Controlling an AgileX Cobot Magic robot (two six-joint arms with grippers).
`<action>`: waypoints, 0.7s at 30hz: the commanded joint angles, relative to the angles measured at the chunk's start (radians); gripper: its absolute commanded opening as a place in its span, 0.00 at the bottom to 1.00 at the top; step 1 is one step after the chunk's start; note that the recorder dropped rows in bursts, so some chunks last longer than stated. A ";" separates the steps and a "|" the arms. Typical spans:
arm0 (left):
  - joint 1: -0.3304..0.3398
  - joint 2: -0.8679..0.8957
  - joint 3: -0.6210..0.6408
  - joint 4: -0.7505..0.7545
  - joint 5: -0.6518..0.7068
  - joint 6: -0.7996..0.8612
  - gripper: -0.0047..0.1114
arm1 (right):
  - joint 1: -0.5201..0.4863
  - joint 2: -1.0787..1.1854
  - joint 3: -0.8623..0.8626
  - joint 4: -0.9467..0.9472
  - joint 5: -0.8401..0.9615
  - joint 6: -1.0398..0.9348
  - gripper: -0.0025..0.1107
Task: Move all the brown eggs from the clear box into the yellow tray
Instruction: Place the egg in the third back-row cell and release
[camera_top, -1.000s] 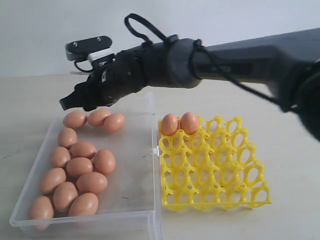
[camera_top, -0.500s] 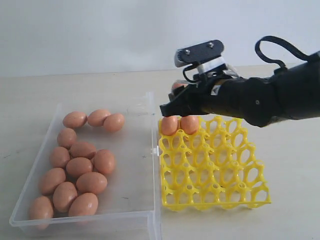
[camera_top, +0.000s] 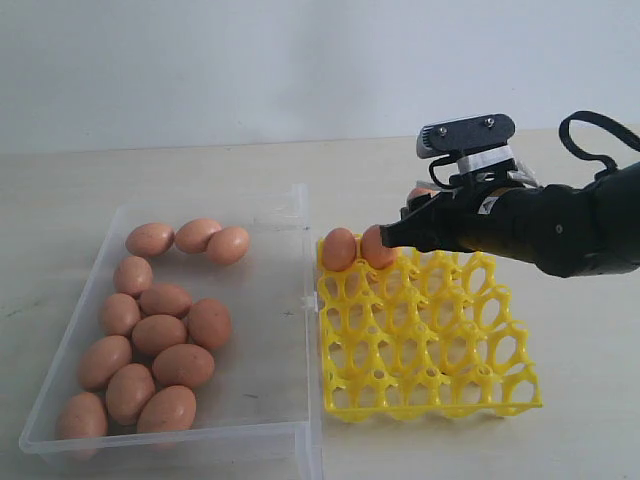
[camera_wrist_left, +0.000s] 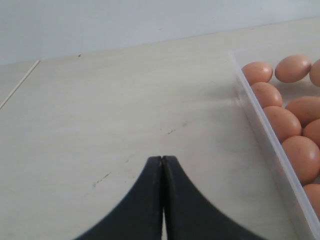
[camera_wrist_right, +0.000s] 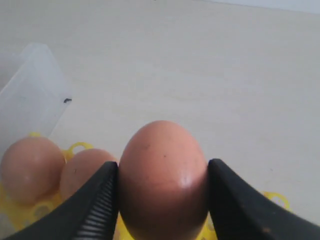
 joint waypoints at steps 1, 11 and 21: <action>-0.008 -0.006 -0.004 -0.002 -0.009 -0.004 0.04 | -0.006 0.043 0.003 0.002 -0.028 0.000 0.02; -0.008 -0.006 -0.004 -0.002 -0.009 -0.004 0.04 | -0.006 0.065 0.003 -0.001 -0.030 0.009 0.03; -0.008 -0.006 -0.004 -0.002 -0.009 -0.004 0.04 | -0.006 0.069 0.001 -0.069 -0.025 0.018 0.45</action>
